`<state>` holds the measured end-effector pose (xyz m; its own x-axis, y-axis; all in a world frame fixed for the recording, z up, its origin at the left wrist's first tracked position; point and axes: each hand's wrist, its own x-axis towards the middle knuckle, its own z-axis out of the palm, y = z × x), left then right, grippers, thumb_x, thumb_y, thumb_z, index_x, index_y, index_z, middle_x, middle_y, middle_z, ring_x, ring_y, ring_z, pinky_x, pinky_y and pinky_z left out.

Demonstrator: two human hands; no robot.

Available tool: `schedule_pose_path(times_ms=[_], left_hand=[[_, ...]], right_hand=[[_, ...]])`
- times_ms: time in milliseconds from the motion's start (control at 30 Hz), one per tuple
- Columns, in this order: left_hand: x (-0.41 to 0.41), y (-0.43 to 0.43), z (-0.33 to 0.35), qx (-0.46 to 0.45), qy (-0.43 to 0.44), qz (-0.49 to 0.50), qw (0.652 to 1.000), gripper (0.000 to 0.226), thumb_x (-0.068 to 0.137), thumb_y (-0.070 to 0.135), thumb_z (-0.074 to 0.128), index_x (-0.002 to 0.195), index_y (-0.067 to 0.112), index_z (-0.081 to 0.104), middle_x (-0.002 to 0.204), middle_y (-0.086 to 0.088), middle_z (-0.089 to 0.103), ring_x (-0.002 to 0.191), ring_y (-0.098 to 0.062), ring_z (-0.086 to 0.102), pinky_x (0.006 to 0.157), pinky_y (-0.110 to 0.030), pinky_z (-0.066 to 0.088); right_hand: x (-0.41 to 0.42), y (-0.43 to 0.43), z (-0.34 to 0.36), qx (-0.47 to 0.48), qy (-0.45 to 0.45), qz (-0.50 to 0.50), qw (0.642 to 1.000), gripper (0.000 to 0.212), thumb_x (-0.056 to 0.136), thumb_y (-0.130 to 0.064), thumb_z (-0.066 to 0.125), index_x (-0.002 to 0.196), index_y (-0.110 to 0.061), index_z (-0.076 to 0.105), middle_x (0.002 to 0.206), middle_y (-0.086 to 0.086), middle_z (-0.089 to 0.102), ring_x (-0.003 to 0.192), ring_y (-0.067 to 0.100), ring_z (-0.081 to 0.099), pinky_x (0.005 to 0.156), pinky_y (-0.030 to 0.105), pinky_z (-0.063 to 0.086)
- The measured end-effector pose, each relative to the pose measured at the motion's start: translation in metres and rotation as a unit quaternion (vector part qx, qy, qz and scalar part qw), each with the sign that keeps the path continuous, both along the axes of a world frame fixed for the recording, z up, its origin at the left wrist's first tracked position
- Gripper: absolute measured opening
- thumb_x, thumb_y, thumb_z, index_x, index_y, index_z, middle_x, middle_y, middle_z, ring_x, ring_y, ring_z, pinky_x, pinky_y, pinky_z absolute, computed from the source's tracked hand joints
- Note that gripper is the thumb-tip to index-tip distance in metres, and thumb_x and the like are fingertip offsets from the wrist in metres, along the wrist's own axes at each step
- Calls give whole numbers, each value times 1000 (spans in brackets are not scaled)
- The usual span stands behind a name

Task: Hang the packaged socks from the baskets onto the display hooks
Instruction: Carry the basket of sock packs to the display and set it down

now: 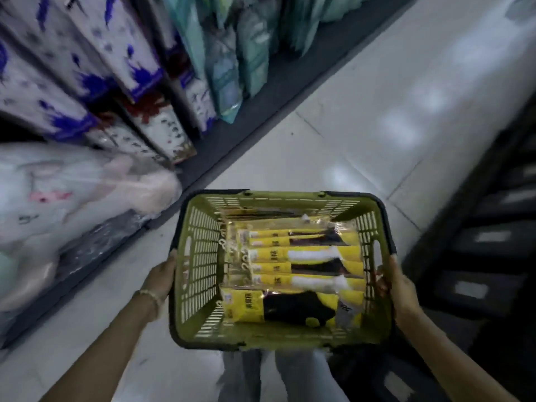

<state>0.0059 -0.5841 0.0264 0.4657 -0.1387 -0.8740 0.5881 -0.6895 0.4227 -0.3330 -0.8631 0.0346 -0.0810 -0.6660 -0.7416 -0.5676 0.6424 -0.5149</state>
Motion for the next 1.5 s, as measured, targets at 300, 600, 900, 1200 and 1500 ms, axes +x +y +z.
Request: schedule_pose_path(times_ms=[300,600,900,1200,1500], left_hand=[[-32,-235,159,-116,-162,-93,976,51,97,46,34,91,6,64,77,-8,63,64,-19,55,60,-27,44],[-3,-440,203,-152,-210,-153,954,44,97,42,38,84,7,61,72,-6,57,57,-15,47,52,-25,39],[64,-680,215,-165,-192,-241,937,46,98,42,36,90,4,60,72,-4,57,60,-15,49,54,-26,40],[74,-933,218,-164,-195,-290,923,47,96,46,36,88,8,63,74,-3,60,59,-15,49,53,-27,40],[51,-1179,222,-161,-163,-247,942,46,96,46,38,74,11,59,65,-2,53,52,-15,42,49,-26,35]], right_hand=[[-84,-113,170,-94,-42,-148,984,50,91,-62,43,71,-20,61,47,-8,60,52,14,57,53,28,40],[-67,-259,197,-100,-73,-231,965,47,94,-55,44,71,-18,59,63,1,54,58,15,50,53,29,38],[-12,-429,204,-97,-43,-307,946,54,90,-61,45,69,-14,59,60,3,52,56,18,45,59,32,39],[-4,-637,204,-102,-72,-368,922,49,93,-55,46,68,-14,56,52,-2,46,46,12,40,49,25,36],[-23,-904,223,-104,-69,-350,929,49,93,-55,45,68,-14,55,57,0,46,50,13,39,51,26,34]])
